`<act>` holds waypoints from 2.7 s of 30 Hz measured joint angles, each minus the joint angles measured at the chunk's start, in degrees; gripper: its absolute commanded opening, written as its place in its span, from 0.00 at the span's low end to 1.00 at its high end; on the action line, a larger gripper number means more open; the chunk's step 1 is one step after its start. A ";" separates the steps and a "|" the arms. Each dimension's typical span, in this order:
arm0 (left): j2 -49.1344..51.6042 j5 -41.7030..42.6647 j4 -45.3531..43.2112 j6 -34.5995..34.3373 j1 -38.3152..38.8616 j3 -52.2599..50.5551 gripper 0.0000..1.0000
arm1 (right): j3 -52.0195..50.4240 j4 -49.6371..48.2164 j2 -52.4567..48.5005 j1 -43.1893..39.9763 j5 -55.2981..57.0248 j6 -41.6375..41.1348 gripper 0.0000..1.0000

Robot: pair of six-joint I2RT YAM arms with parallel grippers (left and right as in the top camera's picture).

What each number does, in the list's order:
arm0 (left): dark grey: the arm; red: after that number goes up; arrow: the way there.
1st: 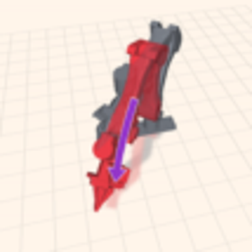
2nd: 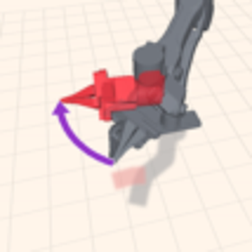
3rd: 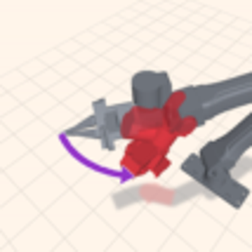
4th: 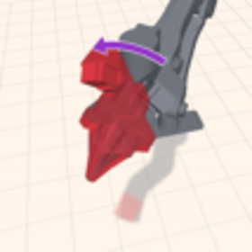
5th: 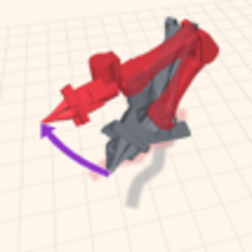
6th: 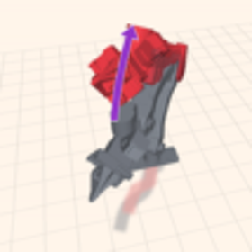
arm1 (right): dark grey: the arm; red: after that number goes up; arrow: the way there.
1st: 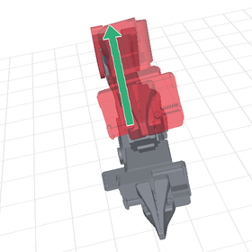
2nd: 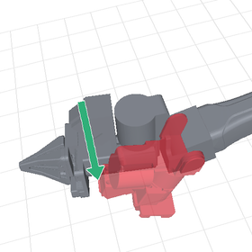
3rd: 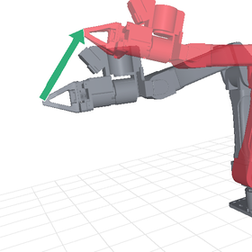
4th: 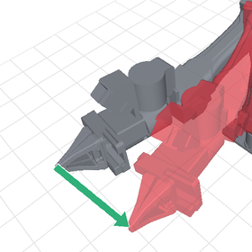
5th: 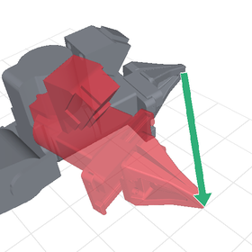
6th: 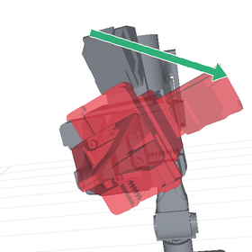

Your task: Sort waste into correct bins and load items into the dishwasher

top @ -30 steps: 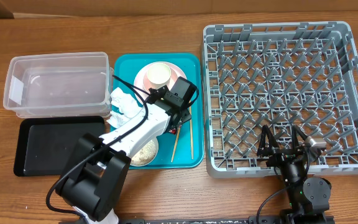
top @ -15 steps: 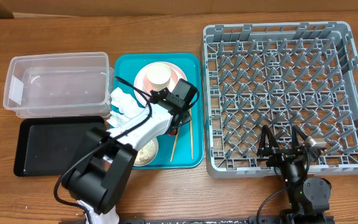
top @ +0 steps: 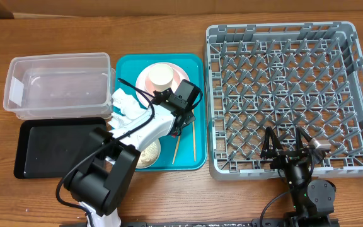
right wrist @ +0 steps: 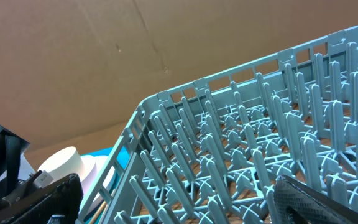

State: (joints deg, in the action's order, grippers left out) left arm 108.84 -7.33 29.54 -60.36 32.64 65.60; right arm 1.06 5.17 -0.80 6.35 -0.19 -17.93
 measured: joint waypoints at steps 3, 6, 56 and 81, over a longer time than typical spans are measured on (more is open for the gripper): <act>0.04 0.07 -0.02 -0.15 0.00 0.02 0.04 | 0.00 0.00 0.00 0.00 0.00 -0.02 1.00; 0.04 0.35 -0.04 -0.13 0.00 0.02 0.04 | 0.00 0.00 0.00 0.00 -0.02 -0.04 1.00; -2.05 1.55 20.41 14.53 -6.78 7.72 0.48 | 0.00 0.02 0.00 0.00 -0.02 -0.04 1.00; -2.08 2.75 21.88 23.10 -8.09 7.76 0.54 | 0.00 0.02 0.00 0.00 -0.02 -0.07 1.00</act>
State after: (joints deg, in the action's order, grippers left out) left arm 106.76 -4.58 51.42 -37.26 24.56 73.36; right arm 1.06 5.19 -0.80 6.35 -0.21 -18.00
